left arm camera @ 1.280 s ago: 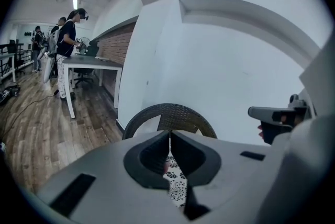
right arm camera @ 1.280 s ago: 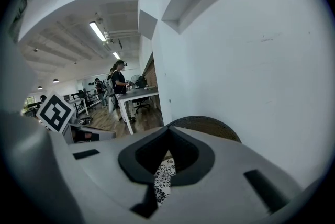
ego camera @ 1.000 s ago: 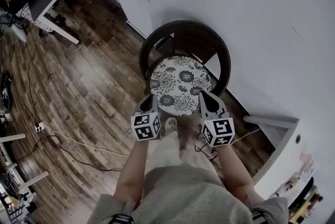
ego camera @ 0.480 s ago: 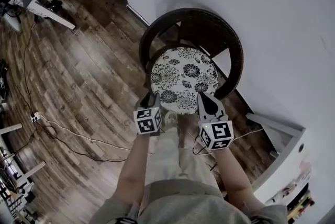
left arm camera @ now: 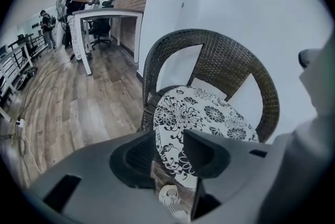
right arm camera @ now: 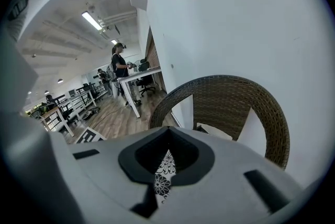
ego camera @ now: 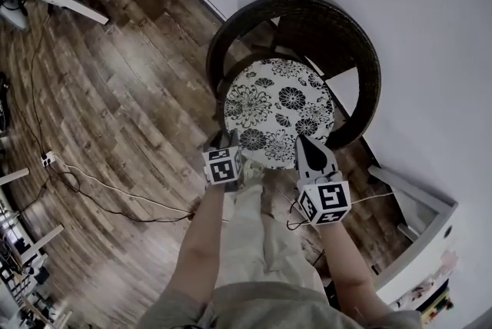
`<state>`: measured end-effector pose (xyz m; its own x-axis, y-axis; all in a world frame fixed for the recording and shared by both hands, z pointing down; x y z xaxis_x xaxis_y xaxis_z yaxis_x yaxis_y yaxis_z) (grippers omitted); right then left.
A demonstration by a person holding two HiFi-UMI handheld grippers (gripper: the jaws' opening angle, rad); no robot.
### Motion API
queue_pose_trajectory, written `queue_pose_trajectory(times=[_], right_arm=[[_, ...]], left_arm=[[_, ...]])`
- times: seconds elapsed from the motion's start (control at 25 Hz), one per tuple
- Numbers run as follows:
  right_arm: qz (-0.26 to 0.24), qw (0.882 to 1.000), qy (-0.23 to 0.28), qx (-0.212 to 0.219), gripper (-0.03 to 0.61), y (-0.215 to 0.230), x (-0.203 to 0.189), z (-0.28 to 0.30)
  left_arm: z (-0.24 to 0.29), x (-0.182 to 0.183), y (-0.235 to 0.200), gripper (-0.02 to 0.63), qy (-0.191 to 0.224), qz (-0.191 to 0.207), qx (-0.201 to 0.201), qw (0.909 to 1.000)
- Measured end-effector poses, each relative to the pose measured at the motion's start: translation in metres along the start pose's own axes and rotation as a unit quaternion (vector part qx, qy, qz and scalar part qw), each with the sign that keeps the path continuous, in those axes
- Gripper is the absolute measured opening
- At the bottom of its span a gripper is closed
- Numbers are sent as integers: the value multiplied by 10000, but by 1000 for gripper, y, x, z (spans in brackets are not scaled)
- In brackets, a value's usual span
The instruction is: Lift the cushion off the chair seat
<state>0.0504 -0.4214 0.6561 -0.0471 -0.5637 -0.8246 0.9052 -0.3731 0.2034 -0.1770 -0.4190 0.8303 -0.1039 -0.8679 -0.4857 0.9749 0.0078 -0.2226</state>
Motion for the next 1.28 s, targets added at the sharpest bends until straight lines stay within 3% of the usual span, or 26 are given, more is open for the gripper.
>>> queue_pose_trajectory(times=[0.52, 0.88, 1.28], right_arm=[[76, 9994, -334, 54, 2, 8, -44, 17], [106, 9992, -387, 44, 2, 10, -50, 22], [157, 9994, -292, 65, 2, 9, -45, 19]], left_arm=[[69, -43, -19, 155, -454, -56, 337, 9984], [77, -49, -18, 146, -406, 52, 538, 9977], [75, -42, -3, 38, -583, 667, 436, 9951]])
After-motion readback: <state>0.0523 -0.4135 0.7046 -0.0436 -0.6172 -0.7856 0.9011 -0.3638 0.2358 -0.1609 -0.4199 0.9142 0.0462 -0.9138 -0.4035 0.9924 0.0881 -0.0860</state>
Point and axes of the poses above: the fingertips, and each gripper's own axes: z forward along the fingers, y to its right, x out of its top, the point moved 8 cm from there along -z, backward along the fingers
